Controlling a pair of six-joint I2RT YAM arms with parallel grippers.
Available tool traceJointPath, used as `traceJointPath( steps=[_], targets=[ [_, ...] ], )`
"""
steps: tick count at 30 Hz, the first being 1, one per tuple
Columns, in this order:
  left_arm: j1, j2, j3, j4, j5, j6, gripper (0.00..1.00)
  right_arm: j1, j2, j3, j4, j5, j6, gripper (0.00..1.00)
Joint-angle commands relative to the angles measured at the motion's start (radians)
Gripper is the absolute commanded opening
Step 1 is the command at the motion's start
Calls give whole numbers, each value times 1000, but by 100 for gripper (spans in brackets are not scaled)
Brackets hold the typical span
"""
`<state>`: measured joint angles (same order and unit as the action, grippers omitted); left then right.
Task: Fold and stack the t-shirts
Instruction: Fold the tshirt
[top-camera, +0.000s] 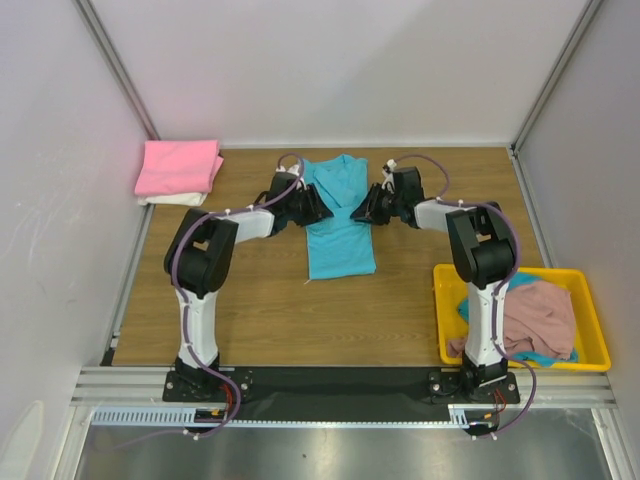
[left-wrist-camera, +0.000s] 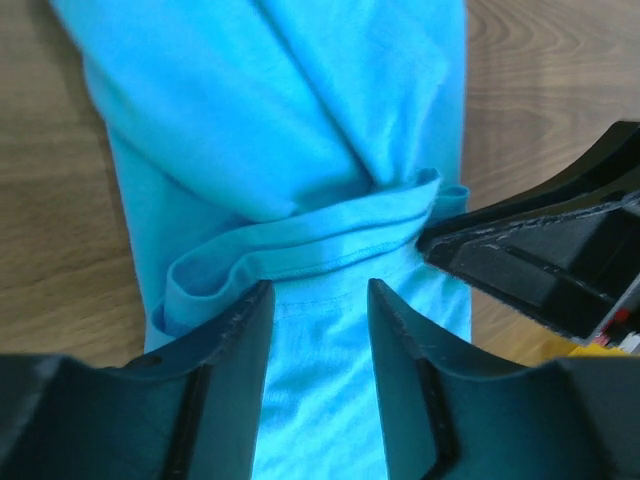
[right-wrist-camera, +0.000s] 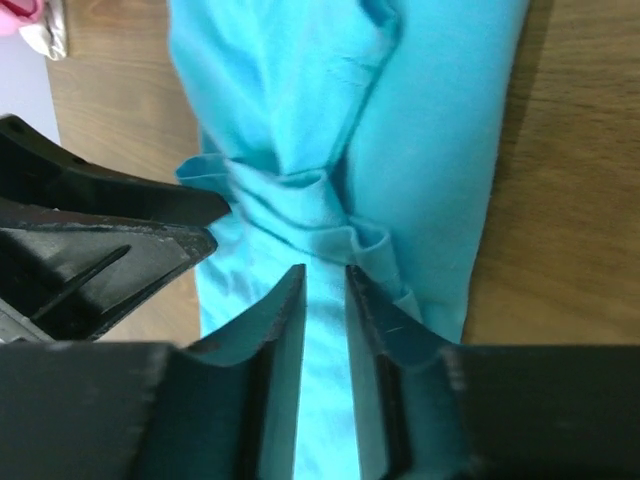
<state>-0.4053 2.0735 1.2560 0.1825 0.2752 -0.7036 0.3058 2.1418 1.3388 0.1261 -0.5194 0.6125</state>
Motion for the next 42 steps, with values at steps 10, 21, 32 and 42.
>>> traceJointPath(
  steps=[10, 21, 32, 42],
  targets=[
    [2, -458, 13, -339, -140, 196, 79, 22, -447, -84, -203, 90, -171, 68],
    [-144, -647, -403, -285, -223, -17, 77, 98, -606, -455, -247, 197, -126, 79],
    [-188, -599, -533, -187, -225, -109, 71, 108, -562, -533, -180, 206, -102, 64],
    [-187, -544, -552, -123, -214, -137, 66, 119, -510, -552, -137, 179, -79, 48]
  ],
)
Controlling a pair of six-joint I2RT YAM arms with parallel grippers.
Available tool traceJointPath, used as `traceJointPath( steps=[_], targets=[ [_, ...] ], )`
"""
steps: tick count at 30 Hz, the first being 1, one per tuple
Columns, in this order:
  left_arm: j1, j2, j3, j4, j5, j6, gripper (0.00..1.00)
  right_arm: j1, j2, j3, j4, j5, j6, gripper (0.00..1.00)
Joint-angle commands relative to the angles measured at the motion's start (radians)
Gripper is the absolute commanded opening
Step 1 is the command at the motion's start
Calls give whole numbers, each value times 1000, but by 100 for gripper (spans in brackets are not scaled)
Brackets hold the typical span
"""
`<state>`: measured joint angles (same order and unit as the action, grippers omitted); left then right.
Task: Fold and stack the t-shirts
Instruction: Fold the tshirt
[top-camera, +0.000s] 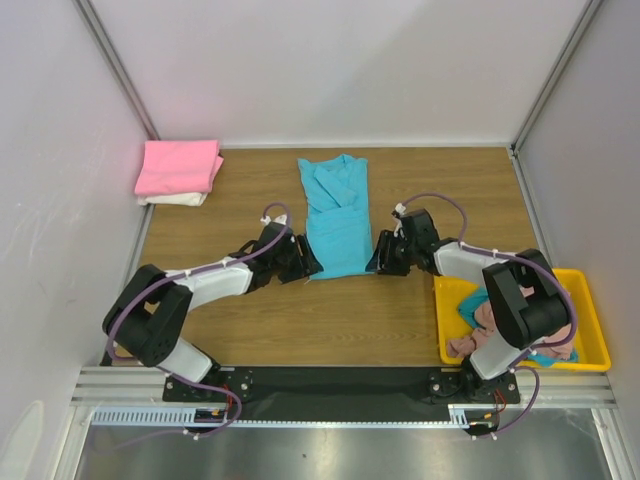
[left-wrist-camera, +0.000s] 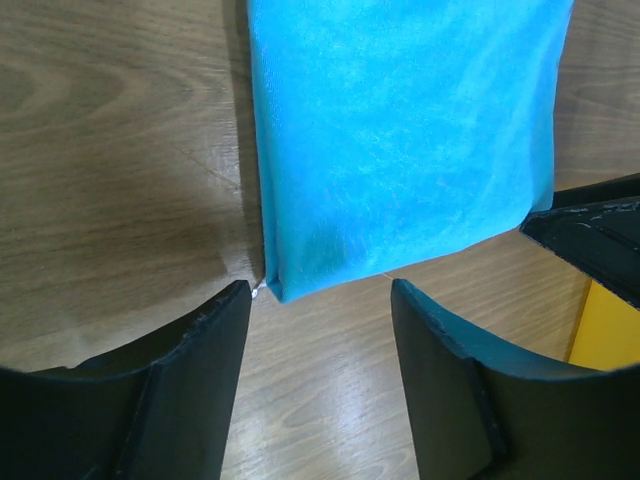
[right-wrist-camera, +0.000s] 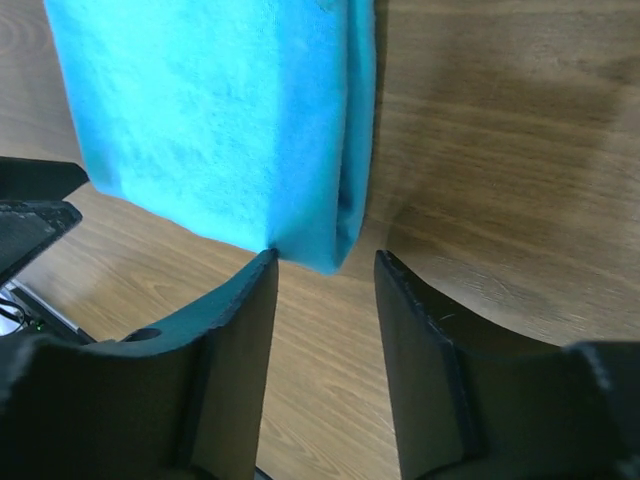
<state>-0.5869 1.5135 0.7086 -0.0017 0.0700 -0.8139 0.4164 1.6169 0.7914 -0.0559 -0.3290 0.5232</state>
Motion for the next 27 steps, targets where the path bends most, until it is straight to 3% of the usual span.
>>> traceJointPath(
  steps=[1, 7, 11, 15, 17, 18, 27],
  targets=[
    [-7, 20, -4, 66, -6, -28, 63, 7, 18, -4, 45, -13, 11, 46],
    [-7, 68, 2, 66, 2, -30, 53, 10, 40, -4, 83, -16, 12, 40],
    [-7, 83, 6, 66, -1, -27, 44, 10, 60, -6, 94, -24, 14, 29],
    [-7, 99, 12, 68, 4, -18, 23, 16, 69, -6, 91, -35, 23, 0],
    [-7, 97, 17, 65, 5, 1, 3, 24, 51, -17, 73, -30, 24, 0],
    [-7, 96, 19, 54, -4, 7, 1, 28, 40, -24, 70, -27, 24, 0],
    [-33, -68, -63, -145, -27, 47, 0, 102, -118, -223, 4, 4, 70, 0]
  ],
)
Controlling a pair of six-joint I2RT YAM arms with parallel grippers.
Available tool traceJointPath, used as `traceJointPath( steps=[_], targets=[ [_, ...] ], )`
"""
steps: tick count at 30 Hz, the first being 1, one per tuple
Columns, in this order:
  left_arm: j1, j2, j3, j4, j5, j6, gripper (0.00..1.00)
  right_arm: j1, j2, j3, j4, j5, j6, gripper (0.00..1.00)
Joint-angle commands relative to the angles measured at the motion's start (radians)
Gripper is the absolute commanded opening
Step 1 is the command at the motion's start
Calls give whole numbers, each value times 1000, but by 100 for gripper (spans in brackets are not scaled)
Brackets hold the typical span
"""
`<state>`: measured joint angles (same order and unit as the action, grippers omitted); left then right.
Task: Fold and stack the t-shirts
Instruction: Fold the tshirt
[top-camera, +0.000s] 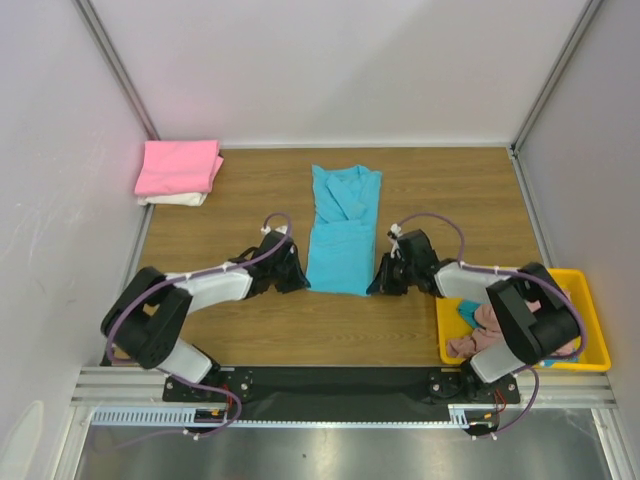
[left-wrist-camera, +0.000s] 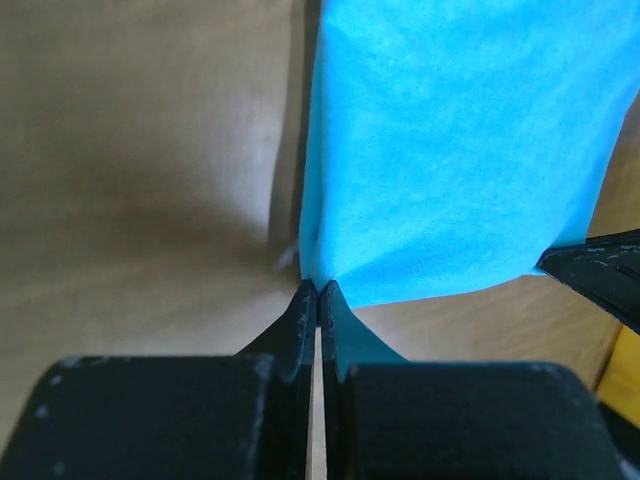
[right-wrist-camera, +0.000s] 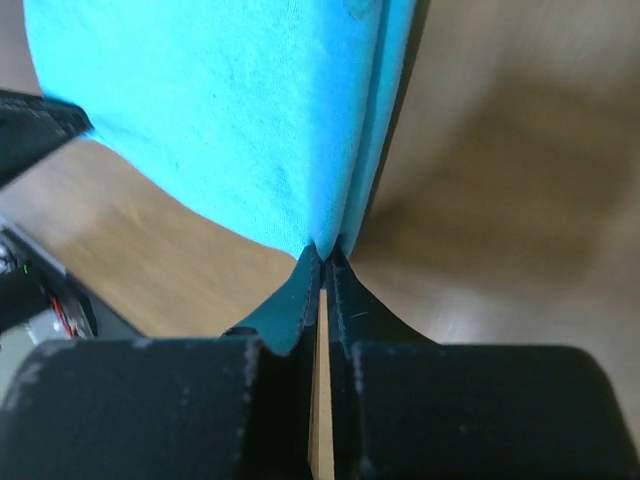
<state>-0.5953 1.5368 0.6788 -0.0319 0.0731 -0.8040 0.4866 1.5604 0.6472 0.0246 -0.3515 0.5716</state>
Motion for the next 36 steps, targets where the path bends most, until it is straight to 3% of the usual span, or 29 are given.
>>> traceJointPath(
  steps=[1, 11, 16, 25, 31, 36],
  targets=[
    [-29, -112, -41, -135, -32, 40, 0, 40, -75, -96, -86, 25, 31, 0],
    [-156, -467, -150, -488, -21, -12, 0, 225, -479, -224, -330, 52, 252, 0],
    [-179, -579, 21, -779, -70, 26, 0, 245, -641, -101, -532, 121, 329, 0],
    [-149, -399, 445, -892, -191, 147, 0, 224, -494, 235, -650, 244, 215, 0],
    [-75, -273, 573, -879, -206, 227, 1, 75, -395, 382, -635, 279, 148, 0],
    [-38, -215, 645, -818, -230, 253, 0, -3, -349, 402, -575, 226, 131, 0]
  ],
)
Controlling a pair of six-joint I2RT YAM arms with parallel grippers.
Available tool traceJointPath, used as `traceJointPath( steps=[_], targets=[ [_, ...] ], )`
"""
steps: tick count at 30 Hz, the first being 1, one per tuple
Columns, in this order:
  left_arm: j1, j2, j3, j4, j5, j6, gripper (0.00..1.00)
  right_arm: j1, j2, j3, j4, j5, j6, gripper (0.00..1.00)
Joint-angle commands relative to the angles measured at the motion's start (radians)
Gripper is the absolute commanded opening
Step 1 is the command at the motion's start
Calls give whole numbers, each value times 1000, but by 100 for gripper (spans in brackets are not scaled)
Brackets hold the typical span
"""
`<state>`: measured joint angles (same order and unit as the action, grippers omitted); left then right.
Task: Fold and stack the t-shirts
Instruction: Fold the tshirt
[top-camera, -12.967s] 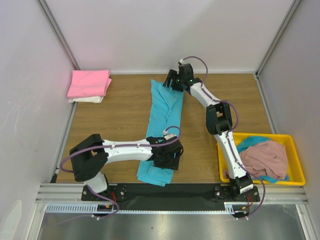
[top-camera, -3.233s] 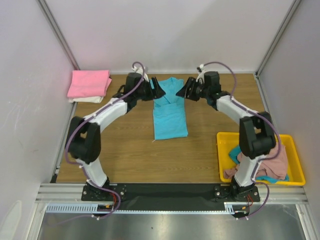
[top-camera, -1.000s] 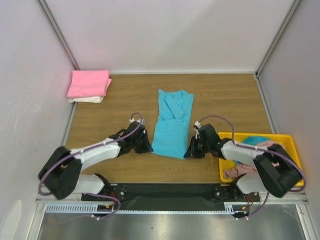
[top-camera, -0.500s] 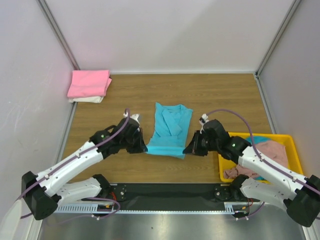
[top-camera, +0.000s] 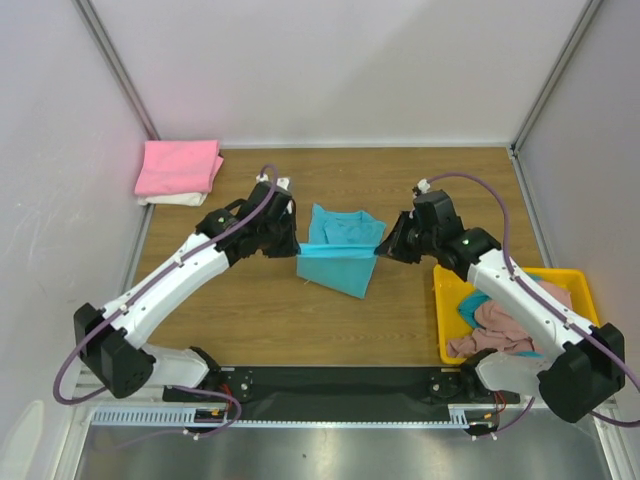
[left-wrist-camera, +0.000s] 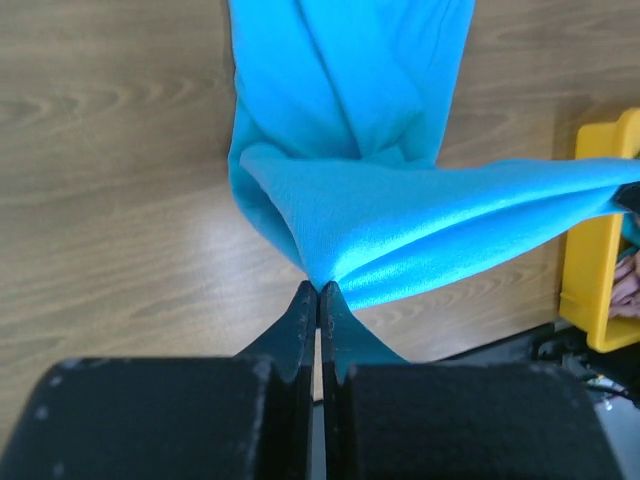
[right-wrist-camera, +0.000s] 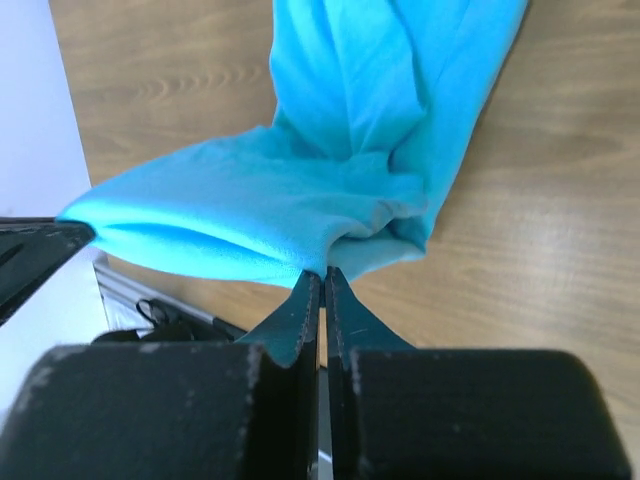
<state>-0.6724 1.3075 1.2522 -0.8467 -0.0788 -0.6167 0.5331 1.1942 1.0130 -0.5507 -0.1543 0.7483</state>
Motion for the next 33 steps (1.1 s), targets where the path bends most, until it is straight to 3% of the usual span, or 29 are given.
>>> traceJointPath(
  steps=[1, 33],
  targets=[
    [43, 36, 78, 7, -79, 66, 0, -68, 30, 36, 8, 22, -49, 0],
    [155, 401, 211, 342, -119, 97, 0, -268, 347, 88, 287, -82, -199, 0]
  ],
)
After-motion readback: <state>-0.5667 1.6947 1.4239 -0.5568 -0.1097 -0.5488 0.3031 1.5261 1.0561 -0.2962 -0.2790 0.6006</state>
